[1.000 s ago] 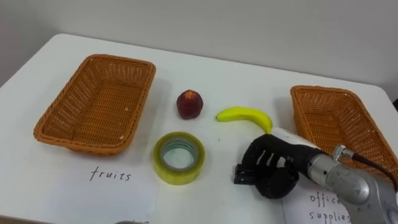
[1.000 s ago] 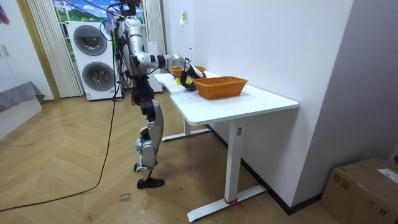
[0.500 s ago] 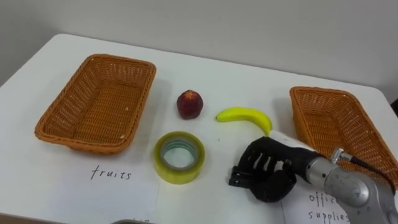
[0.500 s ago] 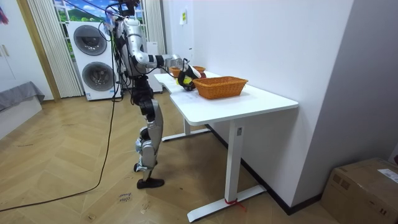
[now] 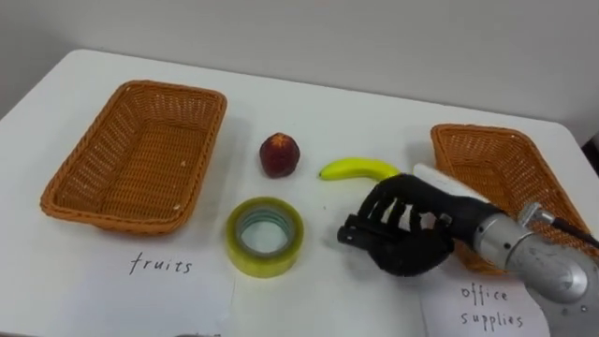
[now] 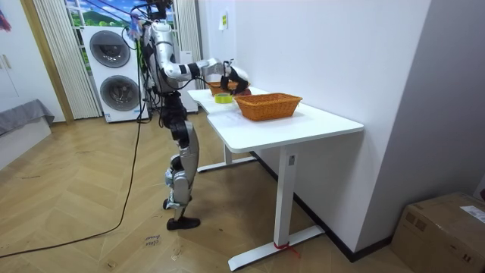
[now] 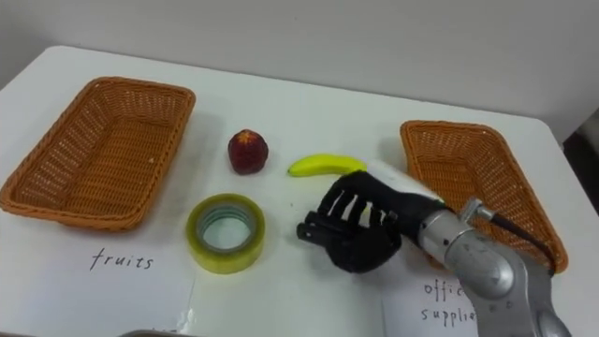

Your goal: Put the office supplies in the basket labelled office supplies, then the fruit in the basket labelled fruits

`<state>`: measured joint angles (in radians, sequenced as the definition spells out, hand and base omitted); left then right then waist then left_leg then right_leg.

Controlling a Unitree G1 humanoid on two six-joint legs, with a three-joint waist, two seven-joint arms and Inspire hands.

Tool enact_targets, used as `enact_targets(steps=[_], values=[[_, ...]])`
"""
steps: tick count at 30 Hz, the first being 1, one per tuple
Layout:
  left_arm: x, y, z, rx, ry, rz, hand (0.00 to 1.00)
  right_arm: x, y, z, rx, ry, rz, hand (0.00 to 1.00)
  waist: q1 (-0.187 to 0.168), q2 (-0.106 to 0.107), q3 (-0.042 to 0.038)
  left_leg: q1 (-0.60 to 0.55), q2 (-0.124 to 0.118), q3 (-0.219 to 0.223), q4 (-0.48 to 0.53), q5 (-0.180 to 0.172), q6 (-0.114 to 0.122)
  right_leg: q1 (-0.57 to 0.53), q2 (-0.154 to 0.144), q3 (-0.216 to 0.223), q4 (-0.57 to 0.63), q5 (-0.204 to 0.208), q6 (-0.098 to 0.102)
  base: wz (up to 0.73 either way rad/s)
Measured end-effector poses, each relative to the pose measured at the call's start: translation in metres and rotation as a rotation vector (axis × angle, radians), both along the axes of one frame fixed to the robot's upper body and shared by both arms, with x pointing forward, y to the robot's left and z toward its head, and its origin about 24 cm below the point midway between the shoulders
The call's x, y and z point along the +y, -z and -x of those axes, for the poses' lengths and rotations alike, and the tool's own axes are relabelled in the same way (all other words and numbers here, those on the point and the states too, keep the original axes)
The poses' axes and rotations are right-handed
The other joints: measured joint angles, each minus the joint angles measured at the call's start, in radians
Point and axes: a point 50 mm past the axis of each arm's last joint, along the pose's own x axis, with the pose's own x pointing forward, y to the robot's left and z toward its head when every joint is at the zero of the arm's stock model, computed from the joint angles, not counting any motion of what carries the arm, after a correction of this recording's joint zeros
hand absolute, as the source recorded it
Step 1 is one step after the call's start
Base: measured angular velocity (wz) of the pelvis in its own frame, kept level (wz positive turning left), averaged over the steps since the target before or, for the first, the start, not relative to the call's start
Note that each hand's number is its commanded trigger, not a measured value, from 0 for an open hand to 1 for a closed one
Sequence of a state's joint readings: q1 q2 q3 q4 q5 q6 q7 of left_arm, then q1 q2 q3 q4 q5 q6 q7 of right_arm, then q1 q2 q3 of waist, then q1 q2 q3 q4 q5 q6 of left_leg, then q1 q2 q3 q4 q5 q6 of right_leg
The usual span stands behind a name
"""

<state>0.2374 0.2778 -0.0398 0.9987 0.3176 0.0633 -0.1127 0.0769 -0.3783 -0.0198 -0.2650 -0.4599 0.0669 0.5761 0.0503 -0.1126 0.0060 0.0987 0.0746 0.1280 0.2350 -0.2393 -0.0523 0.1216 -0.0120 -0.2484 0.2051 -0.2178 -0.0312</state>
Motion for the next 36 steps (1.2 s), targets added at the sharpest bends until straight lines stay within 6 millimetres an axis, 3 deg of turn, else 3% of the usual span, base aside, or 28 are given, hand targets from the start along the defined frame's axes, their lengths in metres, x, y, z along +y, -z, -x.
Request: enact_targets(steps=[6,15,22,30,36], values=[[-0.003,0.002,0.010,0.007,-0.041,0.009,0.00,-0.011,-0.024,-0.002,-0.160,0.073,-0.072,1.00,-0.019,0.009,0.0054,0.001,0.000,0.004,0.002,0.000,0.000,-0.004,-0.001,0.003,-0.001,0.000,0.000,-0.01],[-0.007,0.003,0.034,0.053,-0.097,0.019,0.00,-0.038,-0.053,-0.002,-0.407,0.264,-0.123,1.00,-0.046,0.017,0.0023,0.001,0.000,0.006,0.008,0.000,0.000,-0.009,-0.001,0.007,0.001,0.000,0.000,-0.01],[-0.010,0.004,0.036,0.057,-0.102,0.031,0.00,-0.042,-0.058,-0.003,-0.487,0.326,-0.135,1.00,-0.048,0.019,0.0016,0.016,0.000,0.010,0.003,0.000,0.000,0.001,0.000,0.012,-0.002,0.000,0.000,0.00],[-0.008,0.003,0.033,0.039,-0.115,0.027,0.00,-0.045,-0.062,-0.002,-0.547,0.381,-0.221,1.00,-0.051,0.007,-0.0040,0.016,0.000,0.010,0.002,0.000,0.000,0.001,0.000,0.012,-0.003,0.000,0.000,0.00],[-0.008,0.003,0.033,0.039,-0.119,0.025,0.00,-0.051,-0.052,-0.004,-0.523,0.426,-0.218,1.00,-0.051,0.001,-0.0033,0.016,-0.001,0.009,0.003,0.000,0.000,0.001,0.000,0.013,-0.002,0.000,0.000,0.00]])
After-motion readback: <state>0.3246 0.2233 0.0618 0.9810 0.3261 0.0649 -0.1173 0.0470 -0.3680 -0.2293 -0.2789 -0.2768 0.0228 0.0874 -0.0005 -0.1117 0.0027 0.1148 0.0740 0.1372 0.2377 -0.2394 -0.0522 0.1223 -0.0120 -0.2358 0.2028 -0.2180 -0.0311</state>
